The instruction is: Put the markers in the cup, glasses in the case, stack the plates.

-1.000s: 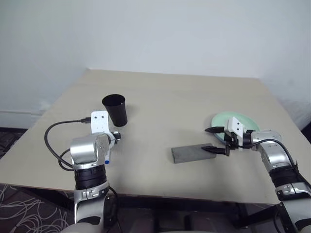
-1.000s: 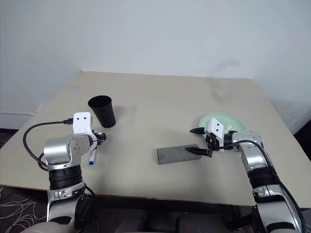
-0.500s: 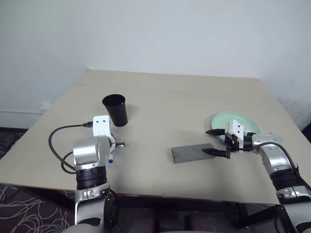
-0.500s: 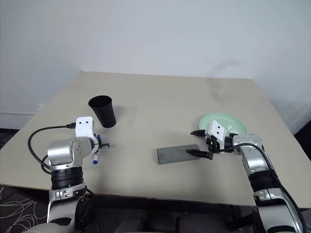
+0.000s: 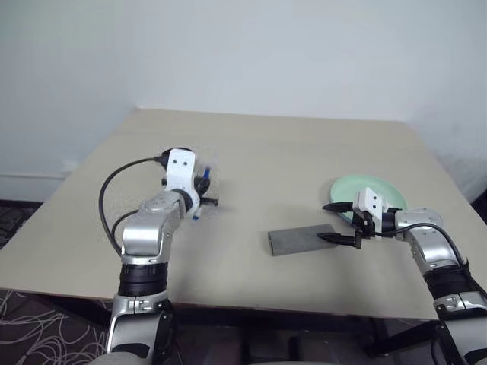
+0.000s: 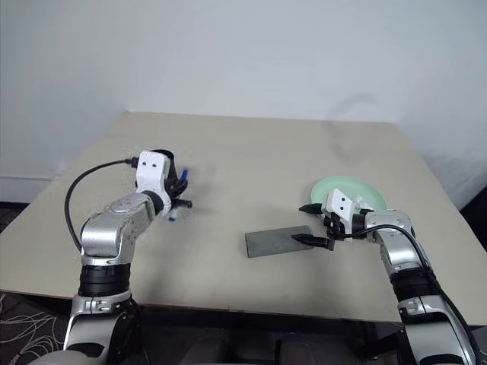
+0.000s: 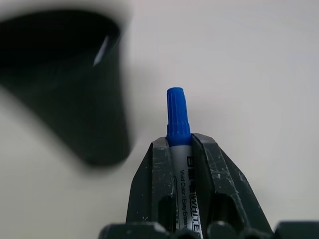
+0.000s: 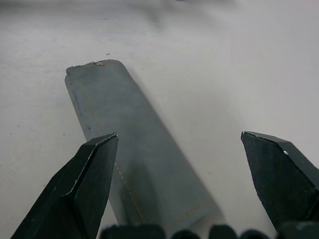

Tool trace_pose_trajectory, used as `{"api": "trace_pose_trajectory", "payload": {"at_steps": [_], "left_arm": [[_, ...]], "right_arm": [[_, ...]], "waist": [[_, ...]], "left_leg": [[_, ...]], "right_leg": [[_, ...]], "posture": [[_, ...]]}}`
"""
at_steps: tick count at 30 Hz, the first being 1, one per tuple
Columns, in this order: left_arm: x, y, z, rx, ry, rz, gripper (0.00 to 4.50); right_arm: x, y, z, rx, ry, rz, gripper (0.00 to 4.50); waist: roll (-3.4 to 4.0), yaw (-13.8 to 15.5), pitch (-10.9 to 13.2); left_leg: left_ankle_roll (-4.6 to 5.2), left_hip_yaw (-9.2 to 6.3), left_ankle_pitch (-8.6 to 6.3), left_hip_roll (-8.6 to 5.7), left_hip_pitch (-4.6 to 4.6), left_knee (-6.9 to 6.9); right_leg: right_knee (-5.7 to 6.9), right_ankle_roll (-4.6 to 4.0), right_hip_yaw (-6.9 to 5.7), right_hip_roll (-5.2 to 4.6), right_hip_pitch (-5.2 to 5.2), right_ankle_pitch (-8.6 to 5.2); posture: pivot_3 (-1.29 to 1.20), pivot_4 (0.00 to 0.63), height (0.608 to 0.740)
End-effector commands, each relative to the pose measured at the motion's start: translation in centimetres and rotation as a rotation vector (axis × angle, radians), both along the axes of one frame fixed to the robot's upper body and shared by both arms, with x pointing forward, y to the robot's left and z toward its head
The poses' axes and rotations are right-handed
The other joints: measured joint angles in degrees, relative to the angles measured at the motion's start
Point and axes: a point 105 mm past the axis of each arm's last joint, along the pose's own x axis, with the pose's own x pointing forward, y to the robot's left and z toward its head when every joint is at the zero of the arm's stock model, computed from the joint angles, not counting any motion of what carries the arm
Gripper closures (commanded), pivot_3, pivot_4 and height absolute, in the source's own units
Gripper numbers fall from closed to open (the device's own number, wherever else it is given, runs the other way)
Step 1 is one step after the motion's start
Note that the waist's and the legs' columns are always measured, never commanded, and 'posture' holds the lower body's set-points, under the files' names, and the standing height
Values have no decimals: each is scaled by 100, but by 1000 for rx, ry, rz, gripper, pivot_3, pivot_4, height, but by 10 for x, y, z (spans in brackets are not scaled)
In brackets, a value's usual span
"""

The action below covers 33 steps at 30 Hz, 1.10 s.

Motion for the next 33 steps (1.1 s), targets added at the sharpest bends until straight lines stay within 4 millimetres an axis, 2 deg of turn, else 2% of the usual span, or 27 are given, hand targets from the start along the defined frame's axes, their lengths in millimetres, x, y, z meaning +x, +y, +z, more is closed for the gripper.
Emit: {"api": "trace_pose_trajectory", "payload": {"at_steps": [1,5,8,11,14,26,33], "left_arm": [[8,-18,56,15,-278,-110,4392],[14,-22,78,22,-415,-131,4392],[29,-5,100,54,-546,-4,4392],[39,11,106,105,-611,82,4392],[42,17,107,155,-666,107,4392],[56,47,81,215,-741,234,4392],[62,51,67,218,-722,258,4392]], "right_arm": [[5,0,15,17,-55,-4,210],[6,0,17,19,-62,-8,210],[6,0,17,20,-64,-11,210],[6,0,17,21,-65,-13,210],[5,-1,17,22,-66,-16,210],[5,-3,19,21,-71,-27,210],[6,-2,19,23,-72,-26,210]], "waist": [[0,9,0],[1,8,0],[1,9,0],[1,6,0],[2,10,0],[1,17,0],[0,18,0]], "left_leg": [[0,0,0,0,0,0],[5,4,1,-1,1,0],[27,5,13,-1,2,1],[32,7,16,-2,2,1],[35,8,16,-4,1,1],[37,6,16,-4,-1,1],[38,8,15,-7,-3,1]], "right_leg": [[-1,0,0,0,0,0],[-2,-1,1,1,3,0],[-2,0,2,3,3,0],[-2,0,2,5,4,1],[-3,1,1,6,4,1],[-5,4,-2,2,4,3],[-6,14,-3,2,4,8]], "posture": [[0,0,739],[0,0,739],[0,0,739],[0,0,739],[0,0,739],[0,0,739],[0,0,739]]}}
